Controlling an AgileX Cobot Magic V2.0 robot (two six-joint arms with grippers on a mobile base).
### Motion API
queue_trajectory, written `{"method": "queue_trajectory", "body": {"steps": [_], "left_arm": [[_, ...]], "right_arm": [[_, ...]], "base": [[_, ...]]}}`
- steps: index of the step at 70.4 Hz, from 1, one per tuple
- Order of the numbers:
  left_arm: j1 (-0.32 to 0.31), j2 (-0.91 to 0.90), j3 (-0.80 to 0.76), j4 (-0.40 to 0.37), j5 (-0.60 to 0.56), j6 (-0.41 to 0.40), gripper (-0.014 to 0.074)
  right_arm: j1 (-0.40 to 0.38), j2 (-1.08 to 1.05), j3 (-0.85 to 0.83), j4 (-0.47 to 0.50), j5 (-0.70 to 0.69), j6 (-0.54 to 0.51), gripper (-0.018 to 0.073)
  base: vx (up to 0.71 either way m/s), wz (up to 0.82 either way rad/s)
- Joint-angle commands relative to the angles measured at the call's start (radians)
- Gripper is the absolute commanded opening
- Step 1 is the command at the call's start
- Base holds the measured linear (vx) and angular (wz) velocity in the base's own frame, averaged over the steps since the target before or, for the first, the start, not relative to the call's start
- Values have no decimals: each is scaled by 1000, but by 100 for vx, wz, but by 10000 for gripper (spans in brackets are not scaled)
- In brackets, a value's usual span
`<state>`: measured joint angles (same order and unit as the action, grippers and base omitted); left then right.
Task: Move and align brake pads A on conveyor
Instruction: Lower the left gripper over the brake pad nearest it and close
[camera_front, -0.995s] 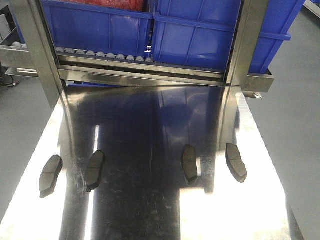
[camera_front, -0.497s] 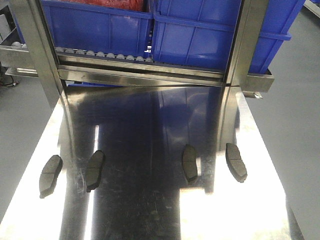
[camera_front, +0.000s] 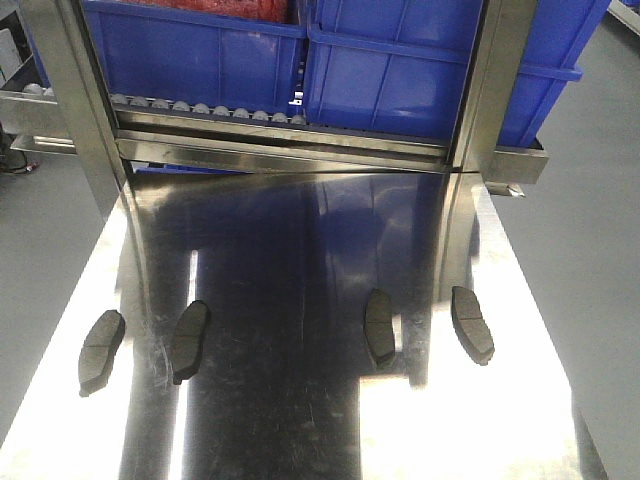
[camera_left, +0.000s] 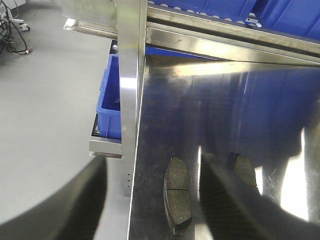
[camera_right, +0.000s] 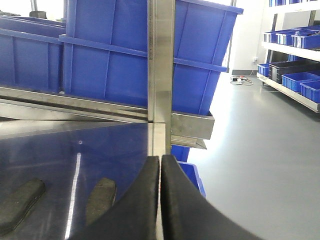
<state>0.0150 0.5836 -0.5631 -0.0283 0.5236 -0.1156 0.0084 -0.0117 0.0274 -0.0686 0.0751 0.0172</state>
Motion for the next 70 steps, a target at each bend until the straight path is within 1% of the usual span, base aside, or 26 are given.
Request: {"method": "queue_trajectory", "body": {"steps": [1, 4, 5, 12, 17, 23, 33, 38, 46, 56, 70], "left_arm": [[-7, 8, -37, -8, -48, 10, 479], [-7, 8, -44, -8, -32, 32, 479], [-7, 9, -55, -8, -12, 53, 479], [-7, 65, -120, -10, 71, 116, 478], [-8, 136, -185, -25, 138, 130, 478], [-8, 220, -250, -56, 191, 144, 478], [-9, 393, -352, -101, 274, 199, 478], [-20, 487, -395, -124, 308, 222, 478], [-56, 621, -454, -139, 337, 237, 478], [-89, 790, -496, -130, 349, 237, 468], [-89, 976, -535, -128, 362, 237, 468]], "right_arm": [[-5, -15, 6, -3, -75, -2, -10], [-5, -15, 6, -3, -75, -2, -10], [-5, -15, 6, -3, -75, -2, -10], [-5, -15, 6, -3, -75, -2, -10], [-5, -15, 6, -3, -75, -2, -10], [-5, -15, 6, -3, -75, -2, -10], [-5, -15, 6, -3, -75, -2, -10], [-5, -15, 6, -3, -75, -2, -10], [-5, -15, 6, -3, -75, -2, -10], [-5, -15, 6, -3, -75, -2, -10], [-5, -15, 6, -3, -75, -2, -10]], "base": [[0, 0], [0, 0], [0, 0], [0, 0], [0, 0], [0, 0], [0, 0], [0, 0], [0, 0], [0, 0], [0, 0]]}}
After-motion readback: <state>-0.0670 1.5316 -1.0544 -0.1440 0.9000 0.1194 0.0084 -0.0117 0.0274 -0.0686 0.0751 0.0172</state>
